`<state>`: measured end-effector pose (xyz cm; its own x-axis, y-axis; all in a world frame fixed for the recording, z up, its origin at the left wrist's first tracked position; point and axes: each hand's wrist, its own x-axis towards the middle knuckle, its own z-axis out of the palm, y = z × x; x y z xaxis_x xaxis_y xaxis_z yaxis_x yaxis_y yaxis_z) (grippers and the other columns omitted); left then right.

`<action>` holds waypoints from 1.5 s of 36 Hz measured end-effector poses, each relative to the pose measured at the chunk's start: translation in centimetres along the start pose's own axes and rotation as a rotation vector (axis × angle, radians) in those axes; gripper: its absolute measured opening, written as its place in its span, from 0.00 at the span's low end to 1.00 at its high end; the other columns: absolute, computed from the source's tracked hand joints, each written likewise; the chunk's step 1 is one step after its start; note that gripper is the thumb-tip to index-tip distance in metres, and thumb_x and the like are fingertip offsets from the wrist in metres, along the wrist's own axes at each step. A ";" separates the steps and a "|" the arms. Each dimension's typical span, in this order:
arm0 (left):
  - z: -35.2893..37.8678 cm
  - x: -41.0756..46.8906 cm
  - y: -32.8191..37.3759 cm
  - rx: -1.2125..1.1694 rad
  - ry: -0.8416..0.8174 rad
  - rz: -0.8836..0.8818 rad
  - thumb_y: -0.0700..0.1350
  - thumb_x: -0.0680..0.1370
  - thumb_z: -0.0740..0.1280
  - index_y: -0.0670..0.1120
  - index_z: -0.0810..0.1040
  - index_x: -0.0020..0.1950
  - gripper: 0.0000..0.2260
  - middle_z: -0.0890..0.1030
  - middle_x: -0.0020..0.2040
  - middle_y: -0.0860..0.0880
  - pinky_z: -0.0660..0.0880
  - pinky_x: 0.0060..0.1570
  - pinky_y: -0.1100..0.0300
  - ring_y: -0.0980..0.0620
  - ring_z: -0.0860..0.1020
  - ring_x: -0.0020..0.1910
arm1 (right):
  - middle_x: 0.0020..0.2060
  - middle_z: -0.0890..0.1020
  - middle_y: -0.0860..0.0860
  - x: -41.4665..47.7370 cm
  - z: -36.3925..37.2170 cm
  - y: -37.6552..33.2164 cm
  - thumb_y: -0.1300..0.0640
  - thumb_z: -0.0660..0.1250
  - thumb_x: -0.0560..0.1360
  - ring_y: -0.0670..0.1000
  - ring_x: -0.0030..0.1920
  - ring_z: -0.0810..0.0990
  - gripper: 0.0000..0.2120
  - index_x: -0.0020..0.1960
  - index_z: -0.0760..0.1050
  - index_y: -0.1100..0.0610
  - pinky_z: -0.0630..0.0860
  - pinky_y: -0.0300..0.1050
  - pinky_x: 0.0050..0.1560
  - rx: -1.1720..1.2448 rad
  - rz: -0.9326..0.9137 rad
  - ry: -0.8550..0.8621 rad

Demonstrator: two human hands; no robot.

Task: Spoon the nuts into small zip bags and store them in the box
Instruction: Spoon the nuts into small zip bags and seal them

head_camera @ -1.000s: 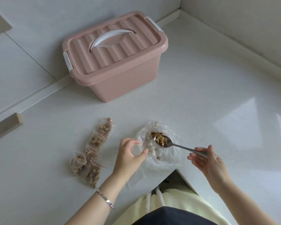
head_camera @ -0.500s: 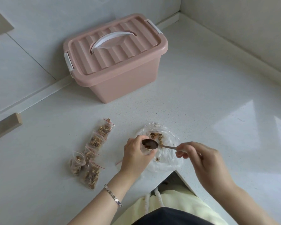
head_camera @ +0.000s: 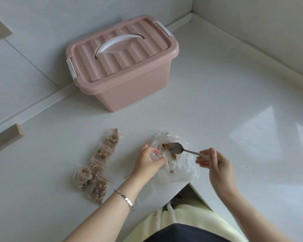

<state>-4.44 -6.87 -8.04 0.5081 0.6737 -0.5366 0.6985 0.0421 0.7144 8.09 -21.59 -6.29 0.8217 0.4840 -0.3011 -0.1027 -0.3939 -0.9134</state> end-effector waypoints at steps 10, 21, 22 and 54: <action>-0.1 0.3 0.8 -0.172 -0.016 -0.090 0.49 0.70 0.72 0.52 0.77 0.46 0.08 0.76 0.55 0.53 0.71 0.48 0.61 0.52 0.75 0.55 | 0.37 0.83 0.58 0.6 1.5 1.0 0.53 0.53 0.80 0.52 0.39 0.84 0.17 0.43 0.77 0.60 0.81 0.41 0.41 0.200 0.166 -0.077; -0.9 0.3 0.5 -0.266 0.035 -0.063 0.46 0.72 0.72 0.51 0.77 0.44 0.05 0.78 0.50 0.53 0.68 0.38 0.69 0.60 0.75 0.47 | 0.35 0.83 0.59 0.9 -0.6 2.0 0.50 0.50 0.81 0.53 0.36 0.84 0.21 0.47 0.74 0.64 0.81 0.40 0.36 0.549 0.504 -0.112; -1.0 0.3 0.4 -0.260 0.040 -0.059 0.45 0.72 0.72 0.50 0.77 0.44 0.05 0.78 0.51 0.52 0.68 0.39 0.69 0.58 0.75 0.49 | 0.34 0.83 0.59 0.9 -0.8 2.1 0.50 0.50 0.81 0.53 0.36 0.84 0.21 0.47 0.74 0.64 0.81 0.40 0.35 0.566 0.516 -0.117; 0.5 -1.7 0.0 0.171 0.232 0.315 0.47 0.70 0.73 0.47 0.74 0.54 0.16 0.71 0.49 0.55 0.68 0.59 0.55 0.56 0.66 0.52 | 0.33 0.80 0.40 -3.5 -1.5 -6.2 0.42 0.54 0.76 0.35 0.38 0.79 0.14 0.40 0.75 0.44 0.71 0.25 0.41 -0.295 -0.516 -0.211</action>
<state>-5.07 -8.41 -7.35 0.5969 0.7832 -0.1744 0.6106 -0.3023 0.7320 6.67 -21.99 0.87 0.5931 0.8009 0.0831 0.4607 -0.2529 -0.8508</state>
